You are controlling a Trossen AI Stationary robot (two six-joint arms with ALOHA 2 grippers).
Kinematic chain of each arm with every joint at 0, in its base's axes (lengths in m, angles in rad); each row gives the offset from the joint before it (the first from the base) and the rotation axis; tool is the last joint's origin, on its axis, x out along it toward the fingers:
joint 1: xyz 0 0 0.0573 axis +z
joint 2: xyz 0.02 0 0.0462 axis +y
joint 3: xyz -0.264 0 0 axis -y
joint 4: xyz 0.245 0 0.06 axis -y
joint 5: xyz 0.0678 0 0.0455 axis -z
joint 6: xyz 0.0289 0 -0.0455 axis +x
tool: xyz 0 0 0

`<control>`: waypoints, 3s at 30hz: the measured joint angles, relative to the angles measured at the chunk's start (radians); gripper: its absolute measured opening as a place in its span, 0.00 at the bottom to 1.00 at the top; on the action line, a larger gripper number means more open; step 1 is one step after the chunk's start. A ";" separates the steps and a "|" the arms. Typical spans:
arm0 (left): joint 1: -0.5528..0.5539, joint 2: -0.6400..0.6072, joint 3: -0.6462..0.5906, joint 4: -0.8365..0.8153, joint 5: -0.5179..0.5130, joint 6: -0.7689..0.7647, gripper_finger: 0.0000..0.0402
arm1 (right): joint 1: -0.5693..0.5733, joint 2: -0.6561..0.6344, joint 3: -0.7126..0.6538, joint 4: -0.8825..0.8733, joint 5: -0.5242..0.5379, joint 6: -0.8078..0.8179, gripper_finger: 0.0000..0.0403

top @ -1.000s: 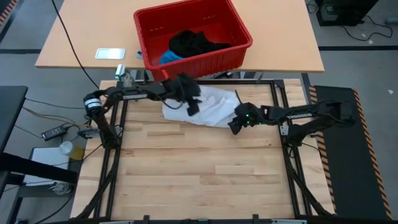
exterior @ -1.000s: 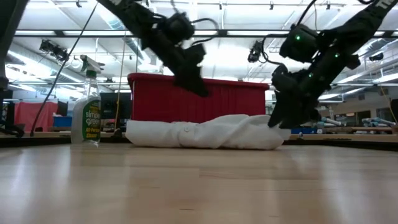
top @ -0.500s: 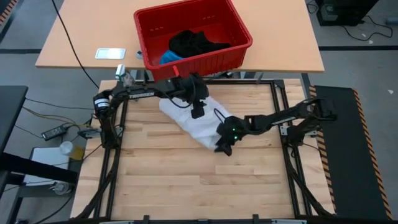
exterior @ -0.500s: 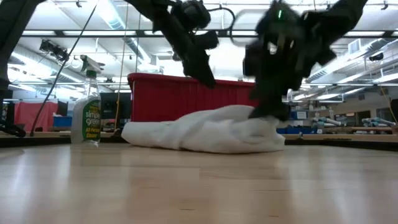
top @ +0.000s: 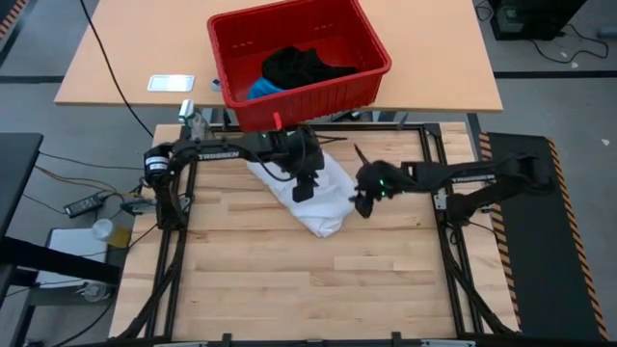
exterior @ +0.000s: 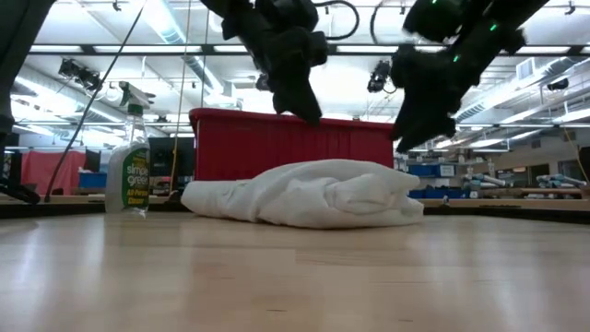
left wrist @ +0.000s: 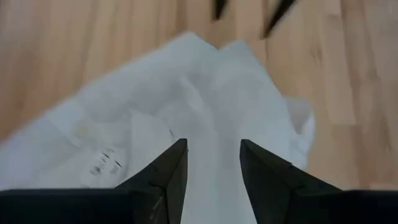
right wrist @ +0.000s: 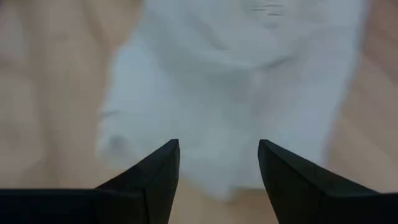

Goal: Fold laundry
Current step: Fold the white polo shirt

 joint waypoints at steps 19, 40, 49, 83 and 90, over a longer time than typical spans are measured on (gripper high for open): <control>-0.025 0.234 -0.001 0.283 0.009 -0.011 0.36 | -0.087 -0.102 0.000 -0.074 -0.101 0.073 0.46; 0.048 -0.021 0.001 0.172 0.011 0.126 0.00 | 0.140 -0.073 -0.268 0.299 0.186 0.352 0.45; 0.017 0.149 -0.001 0.314 0.017 -0.077 0.26 | 0.159 -0.085 -0.296 0.356 0.173 0.477 0.44; 0.109 0.084 0.097 -0.041 0.319 0.205 0.01 | 0.273 -0.102 -0.288 0.342 0.399 0.529 0.37; 0.090 0.027 0.107 -0.051 0.342 0.261 0.00 | 0.107 -0.034 -0.328 0.525 0.322 0.323 0.37</control>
